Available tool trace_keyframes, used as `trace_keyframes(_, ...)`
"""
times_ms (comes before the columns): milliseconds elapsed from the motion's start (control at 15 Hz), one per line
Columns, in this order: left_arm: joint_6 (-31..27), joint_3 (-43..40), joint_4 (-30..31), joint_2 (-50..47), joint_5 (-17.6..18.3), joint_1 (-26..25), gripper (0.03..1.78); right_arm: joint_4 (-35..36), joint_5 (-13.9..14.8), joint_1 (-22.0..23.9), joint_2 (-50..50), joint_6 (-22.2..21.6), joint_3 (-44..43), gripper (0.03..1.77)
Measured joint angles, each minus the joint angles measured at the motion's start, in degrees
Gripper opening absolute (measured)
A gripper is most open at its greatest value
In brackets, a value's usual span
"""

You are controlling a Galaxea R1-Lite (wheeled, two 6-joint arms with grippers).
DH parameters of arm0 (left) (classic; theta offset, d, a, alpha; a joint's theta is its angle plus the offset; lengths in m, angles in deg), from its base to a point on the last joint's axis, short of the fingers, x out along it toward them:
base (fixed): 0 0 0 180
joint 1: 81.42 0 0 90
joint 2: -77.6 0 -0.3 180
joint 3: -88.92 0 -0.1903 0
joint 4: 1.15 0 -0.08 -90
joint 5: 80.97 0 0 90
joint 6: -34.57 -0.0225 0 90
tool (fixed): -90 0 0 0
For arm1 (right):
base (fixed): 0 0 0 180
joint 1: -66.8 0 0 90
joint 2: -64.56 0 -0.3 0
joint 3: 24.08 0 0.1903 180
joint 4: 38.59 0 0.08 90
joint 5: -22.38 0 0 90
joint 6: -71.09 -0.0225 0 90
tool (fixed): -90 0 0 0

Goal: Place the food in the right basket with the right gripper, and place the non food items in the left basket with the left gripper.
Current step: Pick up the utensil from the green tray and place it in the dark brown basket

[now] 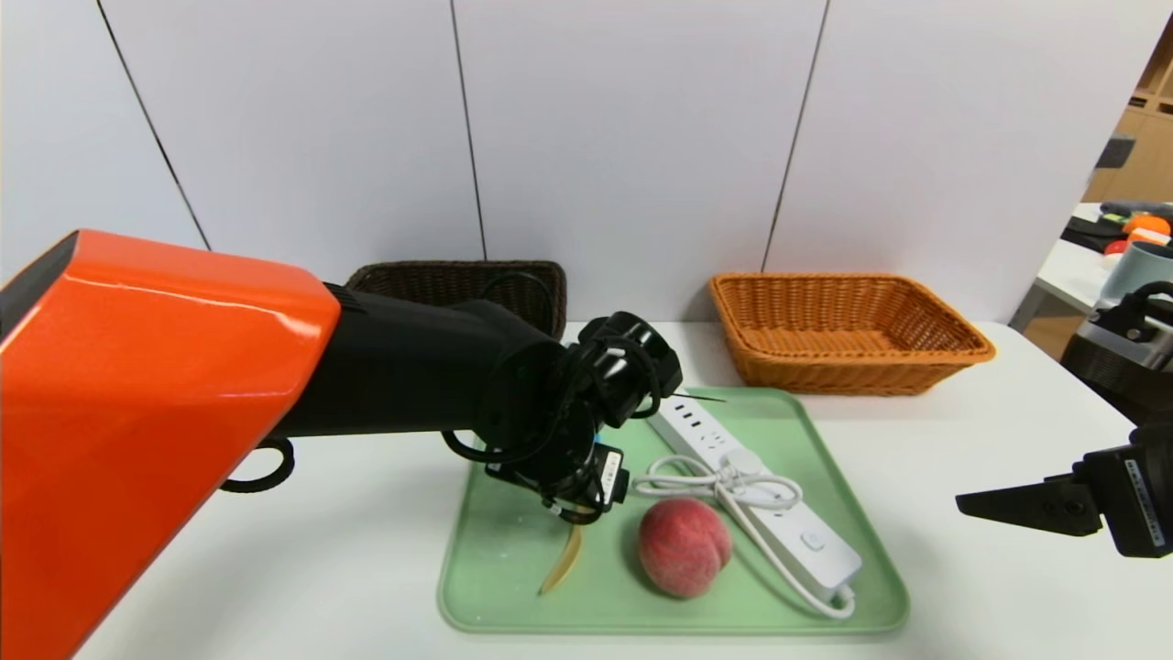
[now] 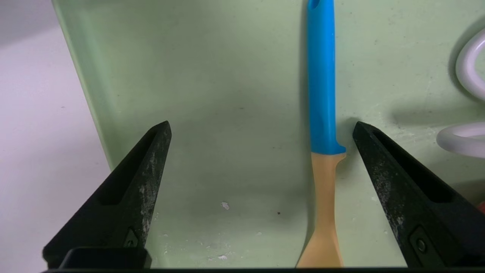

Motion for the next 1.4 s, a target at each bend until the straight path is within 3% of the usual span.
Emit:
trace_keyframes(1067,1.49,-0.55,-2.32,-0.74,0.80,0.01,1.69,-0.02,0.07,-0.02,0.06,-0.05,-0.17,1.70)
trace_keyframes(1400,4.83,1.72,-3.82,-1.71,6.51,-0.02,1.69,-0.02,0.00,-0.06,0.02,0.04,-0.06,1.70)
